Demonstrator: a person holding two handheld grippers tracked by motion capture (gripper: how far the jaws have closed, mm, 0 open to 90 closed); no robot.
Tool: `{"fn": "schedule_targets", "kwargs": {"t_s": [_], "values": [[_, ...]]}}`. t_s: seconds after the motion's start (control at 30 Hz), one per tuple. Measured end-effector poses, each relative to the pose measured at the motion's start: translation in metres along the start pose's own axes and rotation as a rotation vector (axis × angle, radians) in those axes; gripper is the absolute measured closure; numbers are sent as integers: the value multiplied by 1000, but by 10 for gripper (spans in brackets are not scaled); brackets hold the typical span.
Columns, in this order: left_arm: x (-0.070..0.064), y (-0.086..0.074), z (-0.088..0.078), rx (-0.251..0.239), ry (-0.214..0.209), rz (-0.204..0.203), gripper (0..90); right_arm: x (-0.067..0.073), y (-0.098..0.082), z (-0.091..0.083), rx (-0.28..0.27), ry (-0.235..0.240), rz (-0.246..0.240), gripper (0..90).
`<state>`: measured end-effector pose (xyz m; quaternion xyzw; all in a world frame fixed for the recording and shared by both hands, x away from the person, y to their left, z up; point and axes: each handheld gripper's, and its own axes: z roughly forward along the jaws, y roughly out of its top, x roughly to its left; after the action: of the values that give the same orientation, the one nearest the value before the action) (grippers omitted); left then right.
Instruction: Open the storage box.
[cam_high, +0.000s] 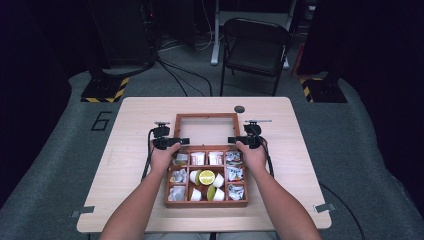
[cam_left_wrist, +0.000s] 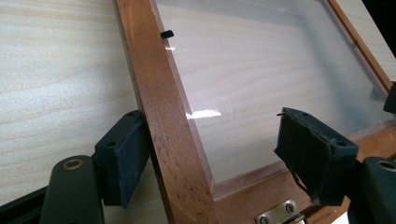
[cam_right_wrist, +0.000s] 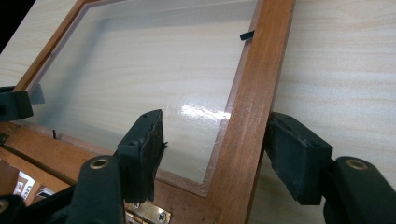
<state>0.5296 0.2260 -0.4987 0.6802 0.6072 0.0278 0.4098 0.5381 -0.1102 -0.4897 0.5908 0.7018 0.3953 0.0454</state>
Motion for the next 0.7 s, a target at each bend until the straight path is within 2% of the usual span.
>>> {"fn": "schedule_targets", "kwargs": {"t_s": [0.1, 0.2, 0.3, 0.4, 0.53, 0.63, 0.7], "values": [[0, 4, 0, 23, 3, -1, 261, 0, 0, 0, 3, 3, 8, 371], [0, 5, 0, 32, 4, 12, 261, 0, 1, 0, -4, -2, -14, 371], [1, 4, 0, 31, -2, 1, 261, 0, 0, 0, 5, 3, 4, 371], [1, 2, 1, 20, -9, -18, 261, -2, 0, 1, 8, 9, 1, 371], [3, 2, 2, 26, -15, -26, 261, -3, 0, 2, 20, 16, 30, 371], [4, 2, 3, 33, -19, -27, 261, -5, 0, 2, 29, 23, 30, 371], [4, 1, 3, 31, -22, -42, 261, -6, 0, 3, 26, 24, 32, 371]]}}
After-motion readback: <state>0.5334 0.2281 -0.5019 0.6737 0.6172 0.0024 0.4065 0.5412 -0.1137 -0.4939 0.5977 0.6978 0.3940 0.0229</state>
